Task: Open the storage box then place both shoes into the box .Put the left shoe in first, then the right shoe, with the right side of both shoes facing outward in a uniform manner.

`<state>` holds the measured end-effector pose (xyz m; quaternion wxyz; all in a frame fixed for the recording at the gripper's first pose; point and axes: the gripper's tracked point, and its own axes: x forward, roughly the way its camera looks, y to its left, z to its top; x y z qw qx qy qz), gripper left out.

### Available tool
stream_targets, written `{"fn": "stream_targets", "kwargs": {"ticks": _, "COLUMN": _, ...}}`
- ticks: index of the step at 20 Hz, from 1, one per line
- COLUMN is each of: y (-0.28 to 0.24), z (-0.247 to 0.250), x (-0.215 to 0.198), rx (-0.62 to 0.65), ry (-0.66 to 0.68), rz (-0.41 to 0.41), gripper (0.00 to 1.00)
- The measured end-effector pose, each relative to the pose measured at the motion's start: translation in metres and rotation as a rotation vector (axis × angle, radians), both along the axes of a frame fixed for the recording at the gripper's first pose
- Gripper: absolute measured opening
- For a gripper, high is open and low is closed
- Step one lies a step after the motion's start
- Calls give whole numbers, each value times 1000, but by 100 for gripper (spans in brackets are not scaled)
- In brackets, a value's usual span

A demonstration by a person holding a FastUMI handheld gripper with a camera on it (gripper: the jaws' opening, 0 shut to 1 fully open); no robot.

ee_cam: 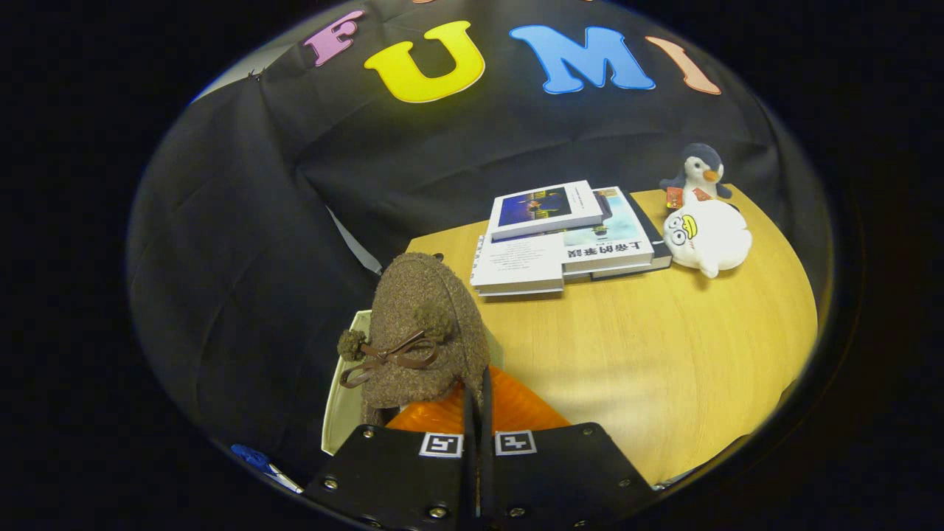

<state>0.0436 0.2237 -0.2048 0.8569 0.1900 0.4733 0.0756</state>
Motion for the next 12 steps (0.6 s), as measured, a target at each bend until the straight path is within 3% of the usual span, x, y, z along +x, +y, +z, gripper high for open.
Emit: {"fn": "stream_targets", "kwargs": {"ticks": 12, "y": 53, "z": -11, "x": 8, "rx": 26, "ry": 14, "rz": -12, "gripper": 2}}
